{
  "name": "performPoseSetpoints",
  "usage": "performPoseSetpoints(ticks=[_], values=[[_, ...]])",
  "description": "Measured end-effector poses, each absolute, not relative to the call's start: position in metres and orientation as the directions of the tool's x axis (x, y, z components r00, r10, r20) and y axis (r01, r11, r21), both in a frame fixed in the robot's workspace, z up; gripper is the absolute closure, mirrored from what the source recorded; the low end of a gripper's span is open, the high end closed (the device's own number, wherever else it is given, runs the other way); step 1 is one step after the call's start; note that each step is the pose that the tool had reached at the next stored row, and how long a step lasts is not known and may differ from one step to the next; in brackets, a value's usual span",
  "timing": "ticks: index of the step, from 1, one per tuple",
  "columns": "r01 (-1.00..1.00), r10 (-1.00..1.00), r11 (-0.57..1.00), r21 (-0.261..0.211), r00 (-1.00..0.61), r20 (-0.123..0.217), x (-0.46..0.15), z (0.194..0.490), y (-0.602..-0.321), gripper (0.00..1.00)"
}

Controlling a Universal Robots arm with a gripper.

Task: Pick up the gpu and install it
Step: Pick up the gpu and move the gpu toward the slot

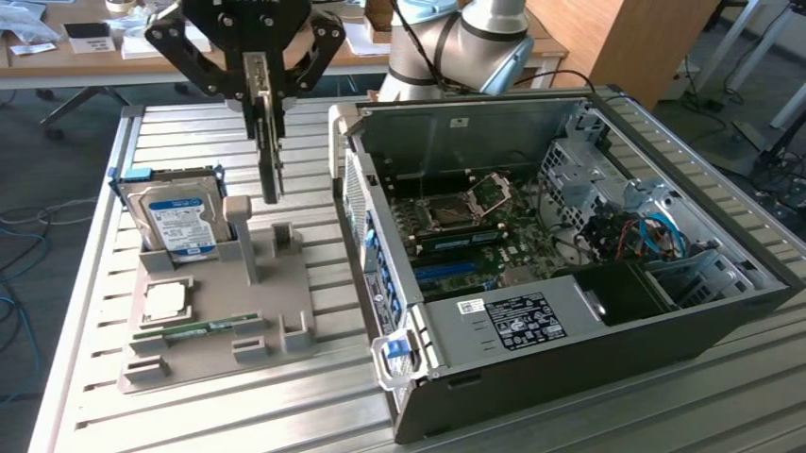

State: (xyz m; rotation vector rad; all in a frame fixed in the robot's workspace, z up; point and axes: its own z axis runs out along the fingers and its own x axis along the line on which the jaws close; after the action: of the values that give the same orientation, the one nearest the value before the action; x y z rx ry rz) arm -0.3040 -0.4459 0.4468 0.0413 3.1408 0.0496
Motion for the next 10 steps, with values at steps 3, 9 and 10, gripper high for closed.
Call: performPoseSetpoints(ticks=[3,9,10], values=[[0.026,0.026,0.999,0.032,-1.000,0.000,-0.3040,0.4471,-0.4459,0.73],[0.026,0.026,0.999,0.032,-1.000,0.000,-0.3040,0.4472,-0.4459,0.73],[0.026,0.026,0.999,0.032,-1.000,0.000,-0.3040,0.4469,-0.4459,0.73]])
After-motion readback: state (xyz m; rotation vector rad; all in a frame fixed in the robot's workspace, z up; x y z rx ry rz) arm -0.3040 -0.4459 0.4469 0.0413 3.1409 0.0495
